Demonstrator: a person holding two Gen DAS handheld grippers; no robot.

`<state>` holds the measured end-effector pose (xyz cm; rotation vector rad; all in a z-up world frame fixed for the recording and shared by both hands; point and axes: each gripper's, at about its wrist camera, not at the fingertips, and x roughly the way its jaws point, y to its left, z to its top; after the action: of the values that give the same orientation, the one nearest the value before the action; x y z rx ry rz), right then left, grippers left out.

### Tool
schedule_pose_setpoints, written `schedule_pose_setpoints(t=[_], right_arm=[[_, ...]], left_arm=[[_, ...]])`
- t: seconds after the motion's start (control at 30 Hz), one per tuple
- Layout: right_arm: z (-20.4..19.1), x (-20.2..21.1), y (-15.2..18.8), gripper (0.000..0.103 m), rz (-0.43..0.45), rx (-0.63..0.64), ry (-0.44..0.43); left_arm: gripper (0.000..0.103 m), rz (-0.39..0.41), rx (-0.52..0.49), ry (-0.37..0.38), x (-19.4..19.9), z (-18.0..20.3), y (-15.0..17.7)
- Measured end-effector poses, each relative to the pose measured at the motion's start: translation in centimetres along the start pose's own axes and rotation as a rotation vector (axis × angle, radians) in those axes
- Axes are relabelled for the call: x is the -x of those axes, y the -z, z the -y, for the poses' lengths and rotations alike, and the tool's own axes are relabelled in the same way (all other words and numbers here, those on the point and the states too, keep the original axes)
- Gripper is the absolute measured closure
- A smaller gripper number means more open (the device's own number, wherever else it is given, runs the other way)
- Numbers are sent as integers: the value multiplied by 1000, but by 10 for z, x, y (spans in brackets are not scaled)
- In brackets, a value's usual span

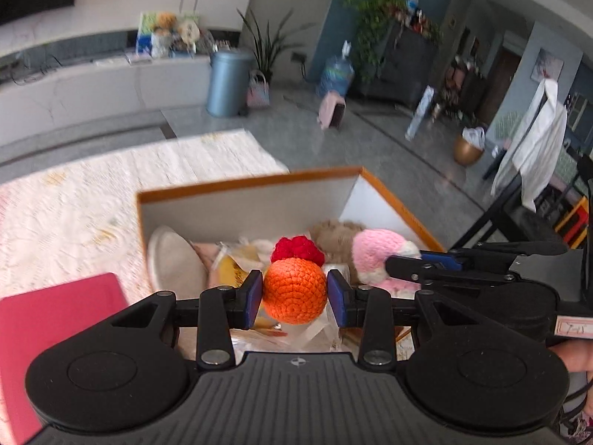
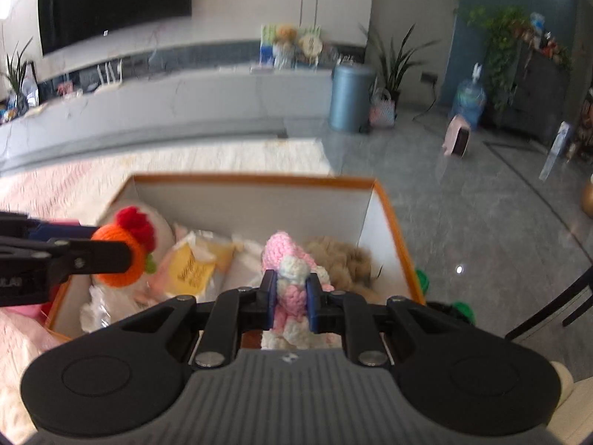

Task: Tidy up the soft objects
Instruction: 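Open left tool to drop the ball while right tool releases the hat into the box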

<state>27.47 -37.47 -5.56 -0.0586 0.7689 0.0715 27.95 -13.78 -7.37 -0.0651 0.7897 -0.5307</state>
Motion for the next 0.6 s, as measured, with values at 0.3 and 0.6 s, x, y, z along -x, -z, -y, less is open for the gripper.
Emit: schedule_pose_setpoints(t=[0.3, 0.6], right_arm=[[9, -24, 6, 82, -128, -146, -128], [0, 0, 1, 59, -72, -106, -130]], left_arm=[[60, -120, 34, -8, -31, -4, 8], [56, -127, 85, 0, -21, -5, 4]])
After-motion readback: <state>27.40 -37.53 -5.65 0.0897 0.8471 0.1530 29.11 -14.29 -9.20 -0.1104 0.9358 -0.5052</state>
